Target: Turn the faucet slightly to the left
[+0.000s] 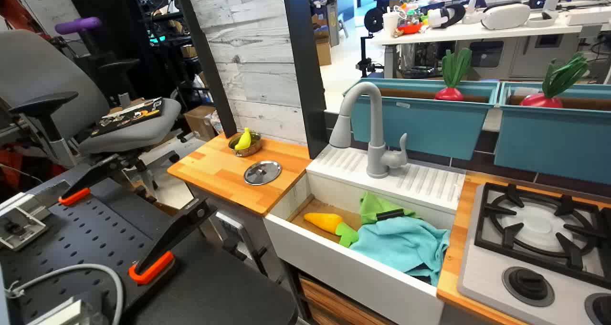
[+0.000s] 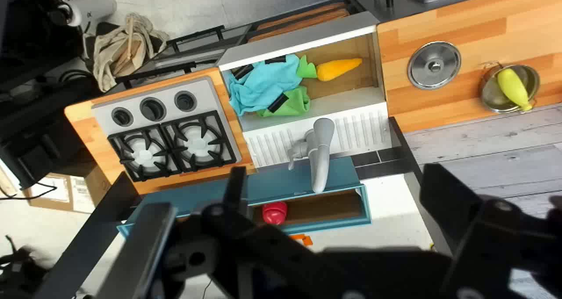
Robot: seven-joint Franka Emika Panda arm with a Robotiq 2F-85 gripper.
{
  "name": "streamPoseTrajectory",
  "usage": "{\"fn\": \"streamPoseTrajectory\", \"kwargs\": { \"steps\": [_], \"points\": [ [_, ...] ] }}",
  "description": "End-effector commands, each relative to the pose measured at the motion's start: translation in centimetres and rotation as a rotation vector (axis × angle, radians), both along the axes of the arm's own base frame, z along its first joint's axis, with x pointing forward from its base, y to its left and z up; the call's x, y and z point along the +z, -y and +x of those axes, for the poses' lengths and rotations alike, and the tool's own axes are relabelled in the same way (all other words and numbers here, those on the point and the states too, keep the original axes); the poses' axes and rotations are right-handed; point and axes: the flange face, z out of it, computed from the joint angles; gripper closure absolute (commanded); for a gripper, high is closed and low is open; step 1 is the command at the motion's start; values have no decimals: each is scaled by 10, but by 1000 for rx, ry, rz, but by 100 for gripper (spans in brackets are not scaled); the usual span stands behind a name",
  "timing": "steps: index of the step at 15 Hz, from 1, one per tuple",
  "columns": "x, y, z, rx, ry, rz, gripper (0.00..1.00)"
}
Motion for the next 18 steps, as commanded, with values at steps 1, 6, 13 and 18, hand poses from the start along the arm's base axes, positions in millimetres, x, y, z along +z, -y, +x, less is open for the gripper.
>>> {"fn": "streamPoseTrajectory", "kwargs": {
  "steps": [1, 6, 13, 18],
  "points": [
    [1, 0, 0, 0, -1, 0, 0],
    [1, 0, 0, 0, 0, 0, 0],
    [-11, 9, 13, -6, 12, 8, 0],
    [-49, 28, 46, -20, 8, 31, 0]
  ]
}}
